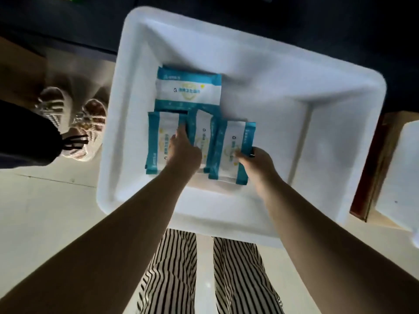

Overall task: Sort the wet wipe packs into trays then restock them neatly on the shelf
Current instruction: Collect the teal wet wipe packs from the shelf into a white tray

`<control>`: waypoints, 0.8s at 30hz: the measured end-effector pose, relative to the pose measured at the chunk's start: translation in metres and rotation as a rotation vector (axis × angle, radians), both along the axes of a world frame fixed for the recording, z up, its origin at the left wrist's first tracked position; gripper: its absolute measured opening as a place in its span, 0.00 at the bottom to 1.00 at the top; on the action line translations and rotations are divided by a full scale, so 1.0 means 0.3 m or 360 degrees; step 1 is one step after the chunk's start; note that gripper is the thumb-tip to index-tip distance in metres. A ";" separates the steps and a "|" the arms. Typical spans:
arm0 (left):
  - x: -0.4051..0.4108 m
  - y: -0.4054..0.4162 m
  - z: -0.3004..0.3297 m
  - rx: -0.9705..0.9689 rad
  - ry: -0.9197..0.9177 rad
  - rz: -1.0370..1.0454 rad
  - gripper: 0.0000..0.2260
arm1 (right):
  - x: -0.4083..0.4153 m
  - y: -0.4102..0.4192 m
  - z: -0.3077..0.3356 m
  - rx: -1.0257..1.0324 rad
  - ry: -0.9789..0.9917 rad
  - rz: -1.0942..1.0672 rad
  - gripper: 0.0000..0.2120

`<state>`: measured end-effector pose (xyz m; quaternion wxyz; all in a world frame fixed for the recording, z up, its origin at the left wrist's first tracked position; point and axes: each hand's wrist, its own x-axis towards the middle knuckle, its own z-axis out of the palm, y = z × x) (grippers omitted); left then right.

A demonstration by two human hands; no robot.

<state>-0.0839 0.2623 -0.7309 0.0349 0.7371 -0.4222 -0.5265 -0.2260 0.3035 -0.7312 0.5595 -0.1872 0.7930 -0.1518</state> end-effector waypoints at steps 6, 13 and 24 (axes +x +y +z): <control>0.048 0.074 0.095 -0.0059 -0.0182 -0.0222 0.24 | 0.033 -0.001 -0.016 0.0022 0.0287 0.0401 0.14; 0.071 0.054 0.386 -0.0046 -0.0218 -0.0395 0.20 | -0.054 -0.004 0.282 -0.0052 0.0352 0.0496 0.17; -0.052 -0.183 1.180 -0.0847 -0.0179 -0.0955 0.16 | -0.187 -0.199 1.157 -0.0794 0.0455 0.0479 0.09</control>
